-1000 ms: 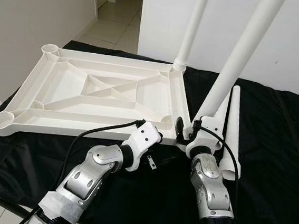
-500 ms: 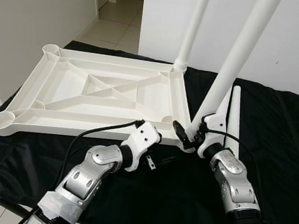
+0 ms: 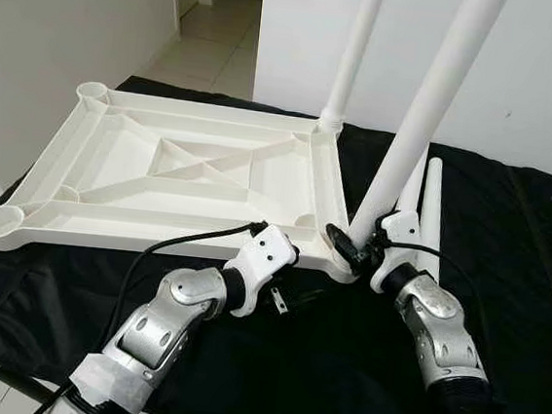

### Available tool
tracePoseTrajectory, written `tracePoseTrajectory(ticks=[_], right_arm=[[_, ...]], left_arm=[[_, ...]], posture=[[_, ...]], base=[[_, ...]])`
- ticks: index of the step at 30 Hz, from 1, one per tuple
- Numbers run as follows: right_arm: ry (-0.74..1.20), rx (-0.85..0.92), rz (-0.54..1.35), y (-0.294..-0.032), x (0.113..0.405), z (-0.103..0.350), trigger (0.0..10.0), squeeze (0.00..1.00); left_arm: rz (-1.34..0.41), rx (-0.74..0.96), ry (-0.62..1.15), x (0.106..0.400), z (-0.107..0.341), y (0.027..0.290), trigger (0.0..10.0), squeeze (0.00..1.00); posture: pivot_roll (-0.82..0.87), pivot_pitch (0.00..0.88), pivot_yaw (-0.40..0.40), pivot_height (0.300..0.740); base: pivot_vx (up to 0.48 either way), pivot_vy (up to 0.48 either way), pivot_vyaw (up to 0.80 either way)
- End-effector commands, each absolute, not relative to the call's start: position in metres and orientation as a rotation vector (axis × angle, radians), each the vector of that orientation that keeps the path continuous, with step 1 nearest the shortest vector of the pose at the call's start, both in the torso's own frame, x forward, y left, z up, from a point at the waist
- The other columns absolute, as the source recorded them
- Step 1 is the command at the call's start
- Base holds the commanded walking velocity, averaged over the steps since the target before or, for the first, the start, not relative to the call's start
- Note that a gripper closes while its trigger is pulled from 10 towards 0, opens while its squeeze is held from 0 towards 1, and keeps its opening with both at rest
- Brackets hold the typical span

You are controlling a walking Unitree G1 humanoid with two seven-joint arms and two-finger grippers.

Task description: Building children table

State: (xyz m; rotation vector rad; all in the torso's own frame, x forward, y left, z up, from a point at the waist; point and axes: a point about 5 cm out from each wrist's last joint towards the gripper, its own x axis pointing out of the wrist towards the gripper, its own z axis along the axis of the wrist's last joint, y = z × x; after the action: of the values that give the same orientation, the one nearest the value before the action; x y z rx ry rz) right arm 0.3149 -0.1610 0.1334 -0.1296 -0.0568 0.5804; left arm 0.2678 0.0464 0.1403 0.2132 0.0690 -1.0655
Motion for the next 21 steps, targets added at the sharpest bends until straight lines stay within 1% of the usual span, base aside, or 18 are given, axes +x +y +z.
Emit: tracePoseTrajectory(ticks=[1, 2, 9, 11, 12, 14, 15, 17, 18, 21], right_arm=[[-0.037, -0.136, 0.57, -0.158, 0.313, 0.128, 10.0, 0.0], [-0.039, -0.133, 0.522, -0.158, 0.315, 0.128, 10.0, 0.0], [-0.038, -0.135, 0.468, -0.155, 0.316, 0.128, 10.0, 0.0], [-0.051, -0.08, 0.347, -0.151, 0.315, 0.131, 10.0, 0.0], [-0.051, -0.08, 0.347, -0.151, 0.315, 0.131, 10.0, 0.0], [-0.066, -0.038, 0.252, -0.15, 0.314, 0.133, 10.0, 0.0], [-0.066, -0.038, 0.252, -0.15, 0.314, 0.133, 10.0, 0.0], [-0.084, 0.019, 0.122, -0.146, 0.309, 0.134, 10.0, 0.0], [-0.084, 0.019, 0.122, -0.146, 0.309, 0.134, 10.0, 0.0], [-0.088, 0.06, -0.01, -0.137, 0.301, 0.133, 10.0, 0.0]], left_arm=[[-1.069, 0.215, 0.061, 0.268, 0.144, 0.045, 10.0, 0.0], [-1.069, 0.214, 0.059, 0.268, 0.144, 0.044, 10.0, 0.0], [-1.069, 0.213, 0.059, 0.268, 0.144, 0.044, 10.0, 0.0], [-1.07, 0.212, 0.06, 0.268, 0.144, 0.044, 10.0, 0.0], [-1.07, 0.212, 0.06, 0.268, 0.144, 0.044, 10.0, 0.0], [-1.07, 0.211, 0.061, 0.268, 0.144, 0.044, 10.0, 0.0], [-1.07, 0.211, 0.061, 0.268, 0.144, 0.044, 10.0, 0.0], [-1.07, 0.211, 0.063, 0.268, 0.144, 0.044, 10.0, 0.0], [-1.07, 0.211, 0.063, 0.268, 0.144, 0.044, 10.0, 0.0], [-1.068, 0.212, 0.067, 0.267, 0.143, 0.045, 10.0, 0.0]], posture=[[-0.03, 0.011, -0.024, 0.74], [-0.04, 0.011, -0.024, 0.74], [-0.04, 0.01, -0.026, 0.74], [-0.04, 0.011, -0.025, 0.74], [-0.04, 0.011, -0.025, 0.74], [-0.04, 0.013, -0.026, 0.74], [-0.04, 0.013, -0.026, 0.74], [-0.04, 0.014, -0.024, 0.74], [-0.04, 0.014, -0.024, 0.74], [-0.03, 0.02, -0.025, 0.74]], base=[[0.0, 0.0, 0.0], [0.0, 0.0, 0.0], [0.0, 0.0, 0.0], [0.0, 0.0, 0.0], [0.0, 0.0, 0.0], [0.0, 0.0, 0.0], [0.0, 0.0, 0.0], [0.0, 0.0, 0.0], [0.0, 0.0, 0.0], [0.0, 0.0, 0.0]])
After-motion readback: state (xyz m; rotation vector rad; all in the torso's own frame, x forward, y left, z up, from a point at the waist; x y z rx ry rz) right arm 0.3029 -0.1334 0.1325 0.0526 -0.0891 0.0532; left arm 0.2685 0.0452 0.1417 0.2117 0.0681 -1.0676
